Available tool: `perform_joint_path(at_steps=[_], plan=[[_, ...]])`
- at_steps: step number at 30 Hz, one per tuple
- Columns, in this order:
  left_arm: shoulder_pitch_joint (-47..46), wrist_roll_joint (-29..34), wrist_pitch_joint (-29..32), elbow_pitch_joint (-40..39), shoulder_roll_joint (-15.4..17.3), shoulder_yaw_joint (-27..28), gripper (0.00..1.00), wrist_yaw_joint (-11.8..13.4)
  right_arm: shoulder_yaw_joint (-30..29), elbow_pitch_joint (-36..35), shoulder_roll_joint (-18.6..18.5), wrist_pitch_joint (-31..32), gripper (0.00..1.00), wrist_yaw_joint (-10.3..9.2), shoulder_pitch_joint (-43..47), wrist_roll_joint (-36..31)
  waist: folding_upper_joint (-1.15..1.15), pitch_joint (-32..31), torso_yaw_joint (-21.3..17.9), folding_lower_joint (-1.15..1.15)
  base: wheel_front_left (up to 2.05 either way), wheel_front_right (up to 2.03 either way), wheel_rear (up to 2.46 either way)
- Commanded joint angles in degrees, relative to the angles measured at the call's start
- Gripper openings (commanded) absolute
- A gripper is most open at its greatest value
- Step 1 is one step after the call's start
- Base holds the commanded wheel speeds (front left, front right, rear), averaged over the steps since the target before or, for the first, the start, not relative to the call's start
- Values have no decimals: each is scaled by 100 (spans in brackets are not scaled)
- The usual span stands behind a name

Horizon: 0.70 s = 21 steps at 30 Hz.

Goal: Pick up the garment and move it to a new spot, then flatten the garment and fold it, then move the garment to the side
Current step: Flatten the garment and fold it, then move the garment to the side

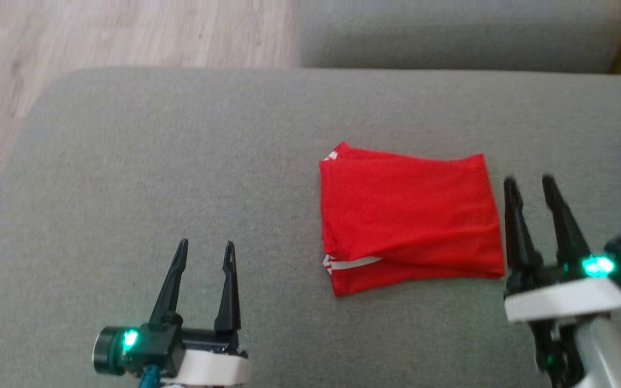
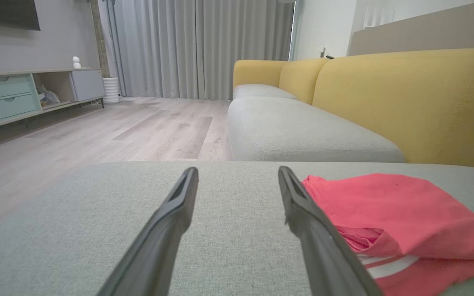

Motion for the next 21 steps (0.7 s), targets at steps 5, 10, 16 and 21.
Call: perform_joint_path(at_steps=[5,10,16,21], plan=[[90,-23,-29,-59,-3,310,100,-100,-22,96,-8,-146,100,-4,418,-458,0,-453,-195,1,0,0,0],[321,54,-29,111,50,432,100,-135,-227,132,224,-150,100,-4,861,-1170,0,-652,-292,1,0,0,0],[444,54,-29,261,39,635,100,-213,-177,179,353,-151,100,-4,997,-1622,0,-782,-380,1,0,0,0],[475,90,-29,354,26,732,100,-261,-290,263,420,-152,100,-4,1058,-1707,0,-897,-417,1,0,0,0]])
